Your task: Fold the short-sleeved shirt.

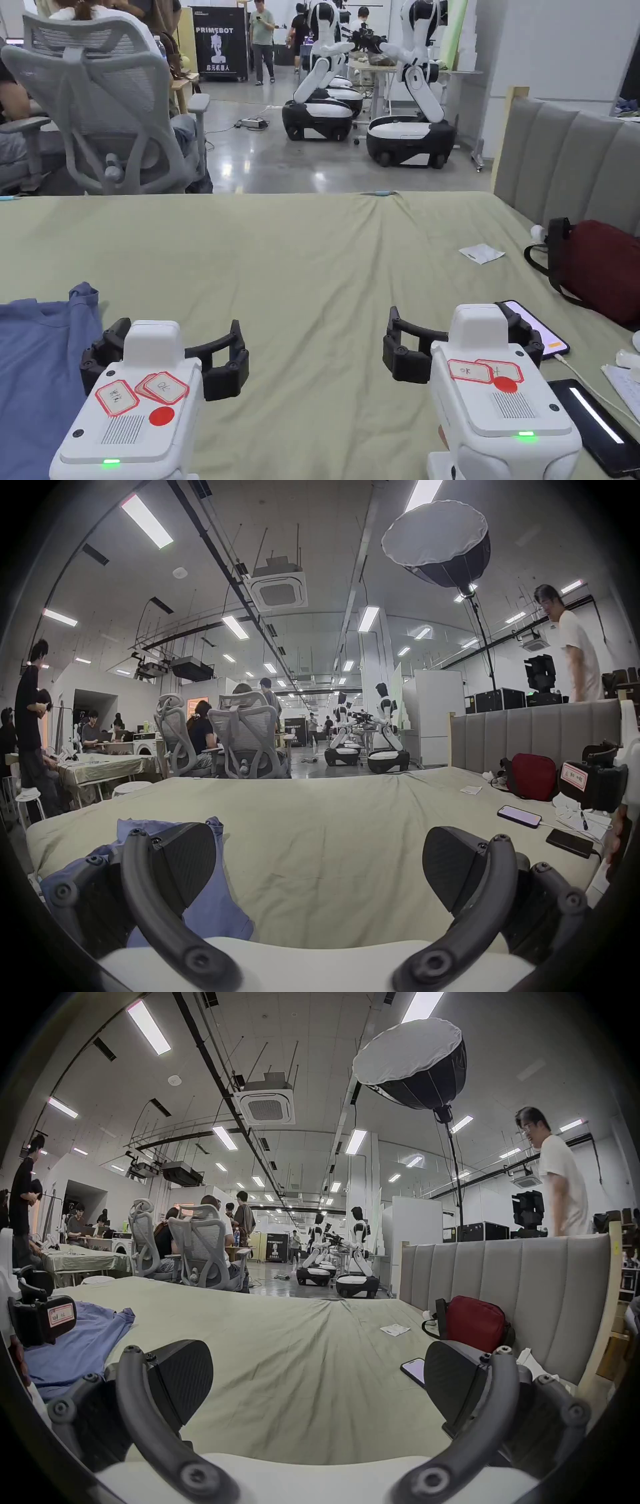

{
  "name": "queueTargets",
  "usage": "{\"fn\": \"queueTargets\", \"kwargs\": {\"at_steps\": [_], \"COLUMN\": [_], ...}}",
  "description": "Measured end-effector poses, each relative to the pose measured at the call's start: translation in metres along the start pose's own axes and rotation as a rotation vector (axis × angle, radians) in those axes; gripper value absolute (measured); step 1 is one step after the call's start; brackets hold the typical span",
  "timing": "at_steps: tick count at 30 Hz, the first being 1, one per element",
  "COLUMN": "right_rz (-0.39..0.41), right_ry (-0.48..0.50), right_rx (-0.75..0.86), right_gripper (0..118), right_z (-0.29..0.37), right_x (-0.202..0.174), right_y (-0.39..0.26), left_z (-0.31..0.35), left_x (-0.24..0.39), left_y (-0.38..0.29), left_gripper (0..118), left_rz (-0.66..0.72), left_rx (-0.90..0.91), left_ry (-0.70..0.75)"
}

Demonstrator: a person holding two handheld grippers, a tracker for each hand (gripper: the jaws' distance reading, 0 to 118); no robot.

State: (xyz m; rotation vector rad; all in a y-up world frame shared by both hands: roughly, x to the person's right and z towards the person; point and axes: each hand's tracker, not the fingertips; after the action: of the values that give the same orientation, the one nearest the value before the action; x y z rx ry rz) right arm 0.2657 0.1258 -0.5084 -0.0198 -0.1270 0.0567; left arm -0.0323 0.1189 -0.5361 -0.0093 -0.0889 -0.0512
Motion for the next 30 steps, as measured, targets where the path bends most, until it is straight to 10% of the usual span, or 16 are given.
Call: {"fn": "queueTargets", "kwargs": {"at_steps": [30], "right_rz": [0.001], "right_ry": [0.011], "right_rx": [-0.009], "right_gripper": [118], "right_z": [0.0010], "right_x": [-0.0019], "right_y": [-0.0011], "left_z": [-0.0010], "left_x": [0.0004], "left_y": [-0.0009], "left_gripper": [118], "left_rz": [0.003], "left_rx": [-0.002], "left_ry": [-0.007]}}
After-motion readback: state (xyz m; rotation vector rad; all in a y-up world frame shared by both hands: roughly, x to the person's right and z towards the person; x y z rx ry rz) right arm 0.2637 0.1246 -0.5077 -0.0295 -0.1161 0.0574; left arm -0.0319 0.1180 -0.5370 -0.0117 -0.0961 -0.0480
